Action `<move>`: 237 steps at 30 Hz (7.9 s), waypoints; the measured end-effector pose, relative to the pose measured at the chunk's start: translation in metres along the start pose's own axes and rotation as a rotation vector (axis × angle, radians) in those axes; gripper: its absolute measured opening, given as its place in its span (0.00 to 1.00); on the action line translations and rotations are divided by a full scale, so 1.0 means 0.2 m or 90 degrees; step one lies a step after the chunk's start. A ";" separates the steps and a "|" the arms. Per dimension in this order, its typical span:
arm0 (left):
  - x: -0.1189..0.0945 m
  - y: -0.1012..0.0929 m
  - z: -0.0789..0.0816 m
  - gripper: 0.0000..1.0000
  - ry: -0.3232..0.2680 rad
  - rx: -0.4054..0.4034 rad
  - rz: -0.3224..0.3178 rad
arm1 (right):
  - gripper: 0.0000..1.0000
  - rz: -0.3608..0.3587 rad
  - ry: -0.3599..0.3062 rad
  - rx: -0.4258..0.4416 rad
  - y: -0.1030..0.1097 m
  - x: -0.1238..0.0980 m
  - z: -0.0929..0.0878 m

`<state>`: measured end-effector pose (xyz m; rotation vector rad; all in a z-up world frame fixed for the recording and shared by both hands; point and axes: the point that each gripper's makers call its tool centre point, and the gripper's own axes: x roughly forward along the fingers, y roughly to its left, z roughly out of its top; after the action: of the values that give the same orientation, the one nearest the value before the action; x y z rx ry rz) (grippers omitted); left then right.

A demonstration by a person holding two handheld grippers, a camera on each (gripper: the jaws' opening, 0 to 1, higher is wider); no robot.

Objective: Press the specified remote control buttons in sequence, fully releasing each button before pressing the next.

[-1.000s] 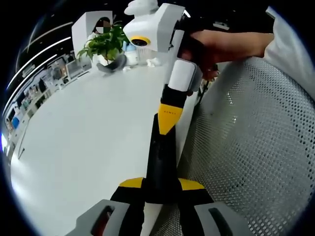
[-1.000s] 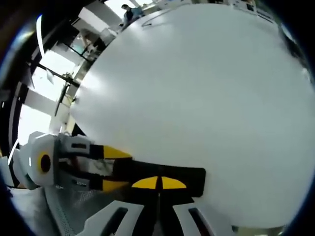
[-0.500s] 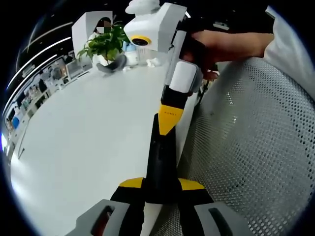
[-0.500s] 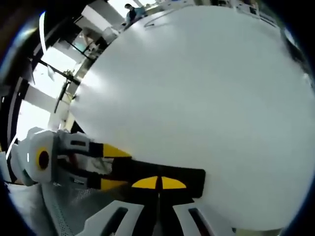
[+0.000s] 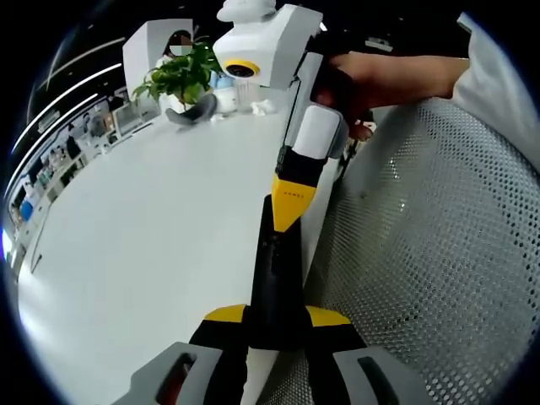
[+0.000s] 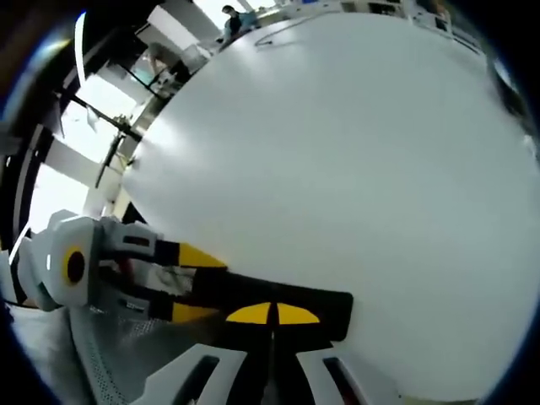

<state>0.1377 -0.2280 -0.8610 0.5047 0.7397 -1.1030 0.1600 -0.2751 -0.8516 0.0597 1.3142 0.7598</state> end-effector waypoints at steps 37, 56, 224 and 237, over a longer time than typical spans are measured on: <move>0.00 0.00 0.01 0.25 -0.005 -0.006 -0.003 | 0.00 -0.031 0.065 0.076 -0.04 -0.04 -0.06; 0.00 0.00 0.00 0.25 -0.006 0.005 -0.004 | 0.00 -0.031 0.073 0.080 -0.05 -0.03 -0.08; 0.02 0.01 0.00 0.24 0.020 0.037 0.011 | 0.00 0.016 -0.013 0.040 0.00 0.03 0.07; 0.02 0.01 0.01 0.24 0.018 0.027 0.012 | 0.00 0.001 -0.020 0.016 -0.01 0.05 0.08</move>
<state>0.1413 -0.2304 -0.8618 0.5631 0.7356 -1.0984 0.1756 -0.2656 -0.8558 0.0925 1.2939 0.7415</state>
